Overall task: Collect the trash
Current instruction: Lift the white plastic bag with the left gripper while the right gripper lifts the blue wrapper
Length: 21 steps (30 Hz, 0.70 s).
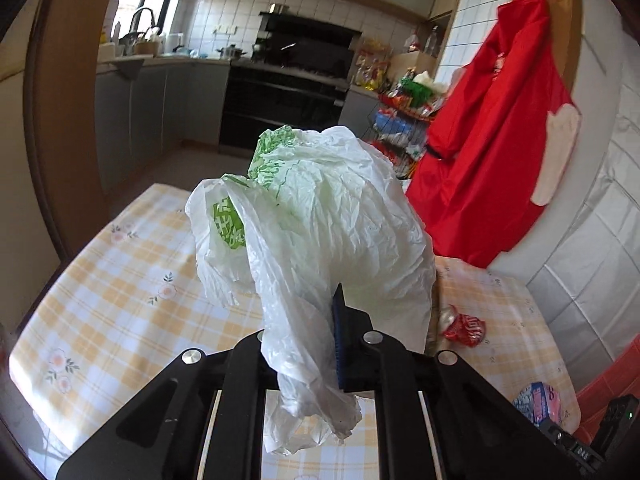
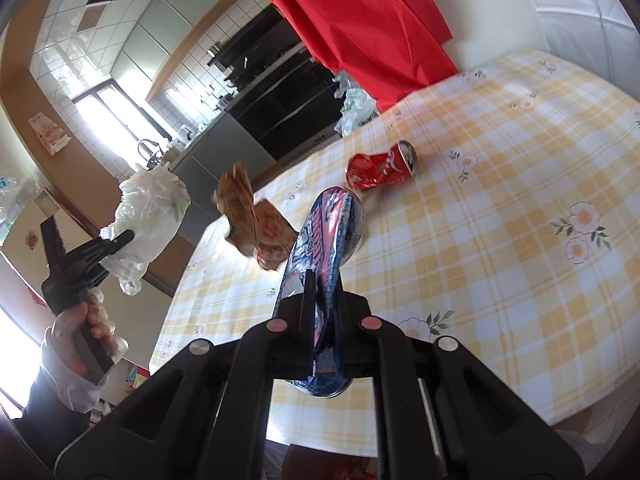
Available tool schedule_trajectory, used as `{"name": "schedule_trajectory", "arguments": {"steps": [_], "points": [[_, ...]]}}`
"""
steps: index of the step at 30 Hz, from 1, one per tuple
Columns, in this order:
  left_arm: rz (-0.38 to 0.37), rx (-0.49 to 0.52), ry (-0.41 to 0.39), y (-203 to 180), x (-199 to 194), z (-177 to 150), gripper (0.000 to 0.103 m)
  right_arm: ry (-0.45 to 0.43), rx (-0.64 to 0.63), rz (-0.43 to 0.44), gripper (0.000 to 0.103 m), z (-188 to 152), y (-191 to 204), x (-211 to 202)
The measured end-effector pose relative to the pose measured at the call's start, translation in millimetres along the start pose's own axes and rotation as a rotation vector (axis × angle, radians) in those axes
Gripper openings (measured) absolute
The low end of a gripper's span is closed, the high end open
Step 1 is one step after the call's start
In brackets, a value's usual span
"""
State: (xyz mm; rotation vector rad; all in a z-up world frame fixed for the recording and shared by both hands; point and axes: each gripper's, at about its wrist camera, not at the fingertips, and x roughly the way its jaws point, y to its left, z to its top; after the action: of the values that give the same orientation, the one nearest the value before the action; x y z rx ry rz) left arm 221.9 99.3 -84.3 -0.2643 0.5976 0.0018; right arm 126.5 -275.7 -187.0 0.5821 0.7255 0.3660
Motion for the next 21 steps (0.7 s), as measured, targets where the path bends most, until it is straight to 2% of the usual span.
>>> {"name": "schedule_trajectory", "arguments": {"steps": [4, 7, 11, 21], "points": [[-0.074, 0.058, -0.007, -12.0, -41.8, -10.6, 0.011, -0.041, -0.011, 0.015, 0.01, -0.7, 10.8, -27.9], [-0.196, 0.082, 0.013, -21.4, -72.1, -28.9, 0.011, -0.074, -0.031, 0.022, 0.01, -1.2, 20.2, -50.0], [-0.286, 0.117, 0.051, -35.4, -104.4, -59.5, 0.011, -0.123, -0.081, 0.015, 0.01, -5.2, 34.9, -82.6], [-0.391, 0.135, 0.07, -49.7, -168.7, -122.5, 0.012, -0.218, -0.176, -0.009, 0.01, -17.4, 60.4, -155.3]]}}
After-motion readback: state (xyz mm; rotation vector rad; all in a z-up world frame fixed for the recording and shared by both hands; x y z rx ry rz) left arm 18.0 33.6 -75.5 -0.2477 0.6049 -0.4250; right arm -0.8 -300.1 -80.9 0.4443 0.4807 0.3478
